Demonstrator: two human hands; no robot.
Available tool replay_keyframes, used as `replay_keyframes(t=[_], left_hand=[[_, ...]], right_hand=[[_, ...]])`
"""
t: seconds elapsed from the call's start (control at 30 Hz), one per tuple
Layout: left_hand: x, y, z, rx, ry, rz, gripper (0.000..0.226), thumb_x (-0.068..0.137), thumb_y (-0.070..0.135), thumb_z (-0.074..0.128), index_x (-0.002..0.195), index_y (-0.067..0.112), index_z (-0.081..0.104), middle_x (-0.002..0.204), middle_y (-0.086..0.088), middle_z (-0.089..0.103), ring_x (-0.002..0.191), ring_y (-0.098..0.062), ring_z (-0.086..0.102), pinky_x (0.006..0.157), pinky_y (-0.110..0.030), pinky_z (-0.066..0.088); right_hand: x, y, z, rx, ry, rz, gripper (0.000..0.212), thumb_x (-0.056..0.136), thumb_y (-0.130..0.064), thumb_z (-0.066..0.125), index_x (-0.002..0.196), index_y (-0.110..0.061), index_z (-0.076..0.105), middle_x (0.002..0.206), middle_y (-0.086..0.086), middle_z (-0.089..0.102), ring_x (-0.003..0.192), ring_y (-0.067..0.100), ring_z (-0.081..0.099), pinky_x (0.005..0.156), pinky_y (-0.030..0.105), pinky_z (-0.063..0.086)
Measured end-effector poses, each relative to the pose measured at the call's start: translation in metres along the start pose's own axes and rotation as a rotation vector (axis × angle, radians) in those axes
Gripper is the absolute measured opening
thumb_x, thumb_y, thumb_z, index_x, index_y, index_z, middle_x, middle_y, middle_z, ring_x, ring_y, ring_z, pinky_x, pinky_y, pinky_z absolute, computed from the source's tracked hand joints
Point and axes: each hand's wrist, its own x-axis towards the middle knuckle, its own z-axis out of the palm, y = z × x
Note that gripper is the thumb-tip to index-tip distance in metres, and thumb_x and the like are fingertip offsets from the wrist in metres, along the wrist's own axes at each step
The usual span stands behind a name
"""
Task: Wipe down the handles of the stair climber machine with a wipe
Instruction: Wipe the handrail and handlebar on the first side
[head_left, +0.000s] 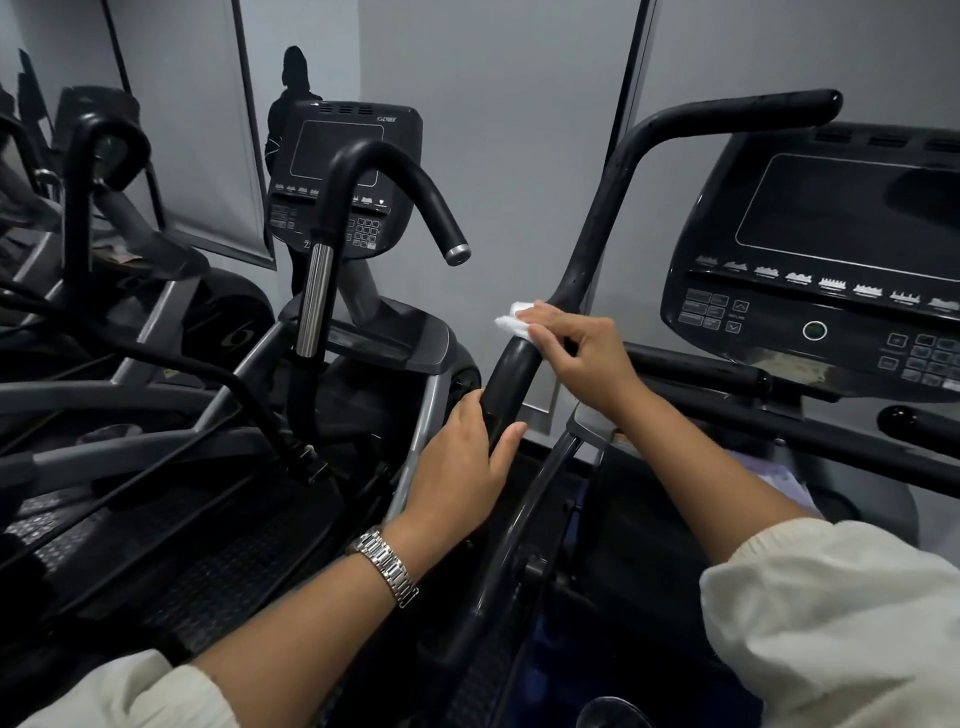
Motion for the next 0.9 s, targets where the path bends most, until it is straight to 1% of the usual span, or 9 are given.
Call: replay_keyframes(t=[0.17,0.27,0.37,0.43,0.53,0.63,0.73,0.83,0.9], left_hand=[[0.000,-0.002,0.000,-0.003,-0.004,-0.003,0.055,0.094,0.050,0.042,0.131,0.010,0.040,0.114,-0.003,0.060,0.092,-0.015,0.062,0.070,-0.022,0.051],[-0.001,-0.001,-0.001,-0.002,-0.003,0.007,0.053,0.095,0.048,0.043,0.133,0.011,0.040,0.113,0.000,0.059,0.091,-0.012,0.060,0.067,-0.016,0.044],[-0.001,0.001,-0.001,0.004,-0.006,0.004,0.053,0.095,0.046,0.043,0.133,0.010,0.039,0.113,-0.001,0.059,0.090,-0.012,0.060,0.066,-0.015,0.044],[-0.001,0.000,-0.001,0.010,-0.009,-0.007,0.052,0.095,0.046,0.043,0.131,0.008,0.039,0.112,-0.003,0.059,0.088,-0.015,0.061,0.065,-0.019,0.045],[-0.001,0.000,-0.002,0.012,-0.009,-0.009,0.047,0.095,0.045,0.044,0.126,0.011,0.042,0.105,-0.003,0.060,0.080,-0.014,0.059,0.059,-0.018,0.041],[-0.002,0.002,-0.004,-0.004,-0.018,0.007,0.049,0.096,0.044,0.044,0.130,0.009,0.041,0.116,-0.002,0.057,0.089,-0.016,0.060,0.066,-0.018,0.040],[-0.002,0.003,-0.005,0.000,-0.022,0.012,0.049,0.096,0.042,0.045,0.131,0.008,0.040,0.115,-0.004,0.056,0.081,-0.012,0.054,0.061,-0.015,0.036],[-0.001,0.000,-0.005,0.007,-0.034,0.004,0.047,0.096,0.041,0.046,0.128,0.007,0.042,0.111,-0.006,0.058,0.079,-0.014,0.056,0.053,-0.014,0.034],[0.000,-0.001,-0.005,-0.013,-0.031,0.012,0.044,0.095,0.041,0.047,0.124,0.008,0.043,0.106,-0.005,0.058,0.074,-0.010,0.052,0.052,-0.014,0.034]], right_hand=[[-0.016,-0.013,0.001,-0.091,-0.145,-0.198,0.023,0.092,-0.018,0.061,0.113,-0.014,0.070,0.118,-0.003,0.067,0.125,0.006,0.051,0.107,0.029,0.041],[-0.008,-0.003,-0.013,-0.001,-0.090,-0.081,0.026,0.094,-0.018,0.058,0.118,-0.022,0.066,0.124,-0.004,0.064,0.126,0.004,0.051,0.109,0.035,0.040],[0.005,-0.004,-0.010,-0.035,-0.068,0.008,0.025,0.094,-0.019,0.056,0.115,-0.024,0.069,0.122,-0.005,0.065,0.125,0.004,0.051,0.107,0.037,0.041],[0.002,-0.015,0.000,-0.105,-0.126,-0.034,0.023,0.093,-0.019,0.057,0.112,-0.019,0.071,0.119,-0.006,0.067,0.126,0.004,0.050,0.108,0.033,0.040],[-0.016,-0.022,0.001,-0.149,-0.202,-0.153,0.023,0.092,-0.017,0.061,0.113,-0.018,0.070,0.120,-0.006,0.066,0.129,0.003,0.046,0.109,0.026,0.037],[-0.016,-0.015,-0.009,-0.029,-0.125,-0.048,0.025,0.093,-0.017,0.061,0.117,-0.016,0.068,0.124,-0.004,0.065,0.130,0.005,0.046,0.110,0.036,0.038],[-0.007,-0.022,-0.002,-0.067,-0.062,0.044,0.026,0.093,-0.018,0.060,0.117,-0.015,0.068,0.122,-0.003,0.065,0.130,0.005,0.046,0.110,0.038,0.038],[-0.015,-0.034,0.011,-0.199,-0.138,-0.062,0.023,0.092,-0.020,0.060,0.111,-0.015,0.071,0.120,-0.004,0.066,0.130,0.005,0.046,0.111,0.033,0.036],[-0.022,-0.032,0.009,-0.166,-0.154,-0.089,0.023,0.092,-0.019,0.062,0.112,-0.015,0.071,0.121,-0.004,0.066,0.130,0.005,0.045,0.111,0.033,0.036]])
